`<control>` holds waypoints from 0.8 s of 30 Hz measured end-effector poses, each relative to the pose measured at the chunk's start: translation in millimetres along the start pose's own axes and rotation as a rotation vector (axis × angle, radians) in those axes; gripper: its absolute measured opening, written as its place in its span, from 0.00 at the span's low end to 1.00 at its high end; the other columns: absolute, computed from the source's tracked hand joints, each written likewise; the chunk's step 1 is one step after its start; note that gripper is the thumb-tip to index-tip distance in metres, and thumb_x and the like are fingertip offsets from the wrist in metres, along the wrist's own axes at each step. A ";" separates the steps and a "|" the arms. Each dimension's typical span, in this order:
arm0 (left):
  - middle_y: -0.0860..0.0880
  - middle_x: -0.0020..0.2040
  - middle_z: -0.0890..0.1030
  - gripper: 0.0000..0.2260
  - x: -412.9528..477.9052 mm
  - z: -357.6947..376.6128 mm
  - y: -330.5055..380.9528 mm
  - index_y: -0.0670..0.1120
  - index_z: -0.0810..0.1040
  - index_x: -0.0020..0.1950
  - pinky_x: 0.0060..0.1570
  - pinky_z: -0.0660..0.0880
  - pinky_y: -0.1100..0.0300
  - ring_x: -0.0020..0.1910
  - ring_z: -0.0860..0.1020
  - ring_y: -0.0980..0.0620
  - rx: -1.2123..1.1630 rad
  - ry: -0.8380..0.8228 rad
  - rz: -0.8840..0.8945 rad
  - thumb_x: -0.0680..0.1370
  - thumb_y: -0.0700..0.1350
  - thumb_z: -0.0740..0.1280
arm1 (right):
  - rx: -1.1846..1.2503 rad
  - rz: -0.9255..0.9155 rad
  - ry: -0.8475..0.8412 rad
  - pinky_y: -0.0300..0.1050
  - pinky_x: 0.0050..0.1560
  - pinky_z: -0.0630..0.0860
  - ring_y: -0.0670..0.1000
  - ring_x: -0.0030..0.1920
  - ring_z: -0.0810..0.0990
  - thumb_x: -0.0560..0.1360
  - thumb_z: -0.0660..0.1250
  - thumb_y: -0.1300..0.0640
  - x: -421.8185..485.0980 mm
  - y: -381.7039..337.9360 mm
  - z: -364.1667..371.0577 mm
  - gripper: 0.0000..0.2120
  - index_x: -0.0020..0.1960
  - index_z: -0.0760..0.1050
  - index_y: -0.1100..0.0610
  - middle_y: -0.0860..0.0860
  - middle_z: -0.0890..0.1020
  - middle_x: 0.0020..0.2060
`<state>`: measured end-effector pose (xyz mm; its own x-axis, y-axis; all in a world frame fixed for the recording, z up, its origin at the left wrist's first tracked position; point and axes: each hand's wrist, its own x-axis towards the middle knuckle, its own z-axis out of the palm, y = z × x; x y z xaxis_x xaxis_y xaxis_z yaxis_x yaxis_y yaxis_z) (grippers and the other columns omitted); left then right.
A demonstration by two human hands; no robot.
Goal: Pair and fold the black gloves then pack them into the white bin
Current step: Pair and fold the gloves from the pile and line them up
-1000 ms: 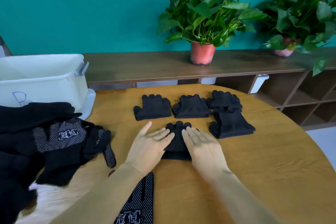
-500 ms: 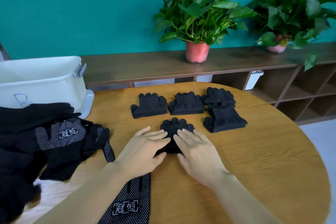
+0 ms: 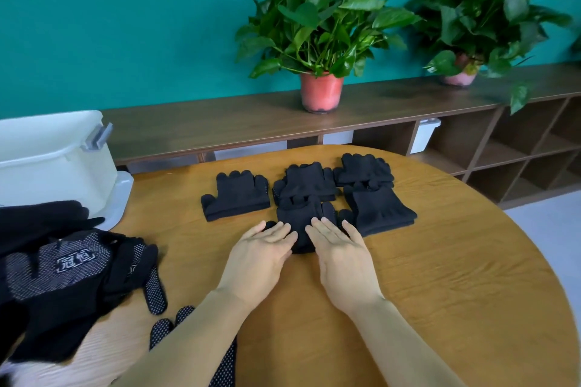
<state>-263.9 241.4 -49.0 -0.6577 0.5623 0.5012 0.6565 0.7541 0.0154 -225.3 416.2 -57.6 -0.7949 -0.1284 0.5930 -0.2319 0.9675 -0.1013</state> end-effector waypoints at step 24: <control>0.45 0.73 0.70 0.18 -89.2 -100.1 -14.6 0.42 0.70 0.74 0.76 0.50 0.57 0.74 0.67 0.51 0.036 -0.041 -0.198 0.84 0.41 0.58 | -0.124 -0.135 -0.075 0.56 0.67 0.62 0.55 0.65 0.78 0.57 0.79 0.67 -37.9 -48.9 -39.6 0.35 0.64 0.78 0.61 0.56 0.82 0.59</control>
<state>-177.9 146.2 -7.4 -0.7874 0.4145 0.4562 0.4997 0.8626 0.0786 -161.6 382.4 -43.4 -0.8017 -0.2699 0.5333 -0.2719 0.9593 0.0768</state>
